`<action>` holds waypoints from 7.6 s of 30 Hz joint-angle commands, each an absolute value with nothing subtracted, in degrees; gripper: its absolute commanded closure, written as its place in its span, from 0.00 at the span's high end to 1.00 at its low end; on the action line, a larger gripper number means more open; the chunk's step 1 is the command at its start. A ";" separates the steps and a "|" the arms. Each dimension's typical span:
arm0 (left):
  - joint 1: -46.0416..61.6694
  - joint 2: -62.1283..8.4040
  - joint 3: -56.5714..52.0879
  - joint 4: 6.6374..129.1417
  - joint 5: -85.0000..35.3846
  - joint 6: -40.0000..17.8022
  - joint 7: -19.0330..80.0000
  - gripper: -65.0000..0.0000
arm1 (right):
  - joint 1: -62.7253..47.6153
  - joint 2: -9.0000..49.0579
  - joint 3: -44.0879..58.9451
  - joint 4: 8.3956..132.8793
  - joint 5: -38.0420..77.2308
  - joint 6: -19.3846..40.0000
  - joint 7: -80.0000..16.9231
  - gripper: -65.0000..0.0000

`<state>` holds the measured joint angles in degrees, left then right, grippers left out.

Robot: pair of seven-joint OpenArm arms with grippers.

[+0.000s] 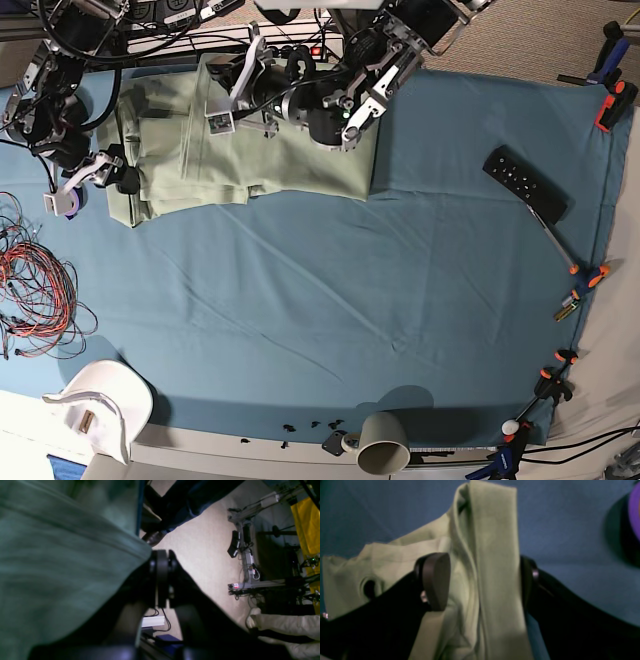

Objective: Fold the T-shirt properly

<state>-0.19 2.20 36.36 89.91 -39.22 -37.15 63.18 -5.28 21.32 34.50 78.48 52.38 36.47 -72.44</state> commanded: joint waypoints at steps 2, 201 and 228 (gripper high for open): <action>-0.78 3.01 36.47 90.98 -39.62 -37.54 62.11 0.00 | -6.59 21.93 34.44 78.65 53.25 37.08 -76.77 0.60; 2.90 -18.06 3.25 98.63 -65.30 -40.00 63.24 0.00 | -19.84 -7.92 -18.33 108.27 16.86 25.04 -58.70 0.00; 2.57 -15.90 6.50 98.72 -55.64 -40.00 60.47 0.00 | -19.86 -7.79 -18.33 108.27 15.33 24.99 -59.37 0.00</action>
<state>3.29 -15.70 6.68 97.78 -54.61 -39.68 61.21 -20.12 -7.46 -18.15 107.28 14.83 24.49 -59.77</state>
